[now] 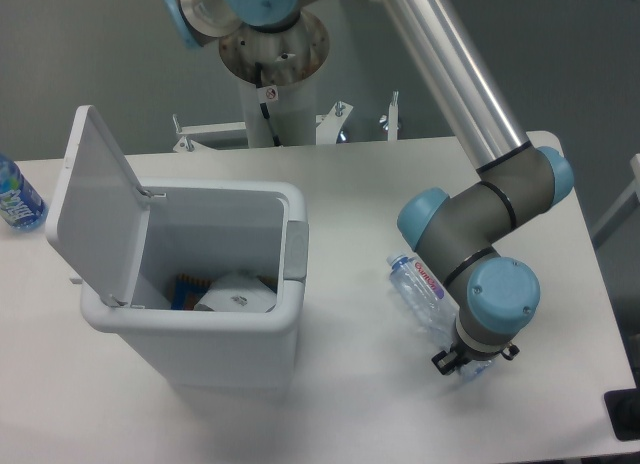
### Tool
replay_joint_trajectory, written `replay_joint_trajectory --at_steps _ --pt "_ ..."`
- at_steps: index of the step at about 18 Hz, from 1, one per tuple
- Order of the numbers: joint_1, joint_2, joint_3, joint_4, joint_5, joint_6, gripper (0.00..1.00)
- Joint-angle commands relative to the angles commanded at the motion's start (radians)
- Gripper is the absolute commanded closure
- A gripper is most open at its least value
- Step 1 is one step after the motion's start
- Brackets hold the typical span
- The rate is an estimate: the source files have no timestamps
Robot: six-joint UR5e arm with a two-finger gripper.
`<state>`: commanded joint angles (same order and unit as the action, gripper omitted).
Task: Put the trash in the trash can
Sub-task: 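Close the gripper on the bottle's body and lift it, then carry the bottle over the trash can opening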
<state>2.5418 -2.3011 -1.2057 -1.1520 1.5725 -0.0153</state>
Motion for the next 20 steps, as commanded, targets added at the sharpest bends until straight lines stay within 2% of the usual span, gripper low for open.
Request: replay_joint_trajectory --at_steps 9,15,20 --pt "0.009 0.143 0.003 0.0 -0.21 -0.012 0.48" --pt "0.047 0.212 0.072 0.002 -0.295 -0.029 0.48" --pt "0.084 0.275 0.115 0.002 -0.446 -0.032 0.48"
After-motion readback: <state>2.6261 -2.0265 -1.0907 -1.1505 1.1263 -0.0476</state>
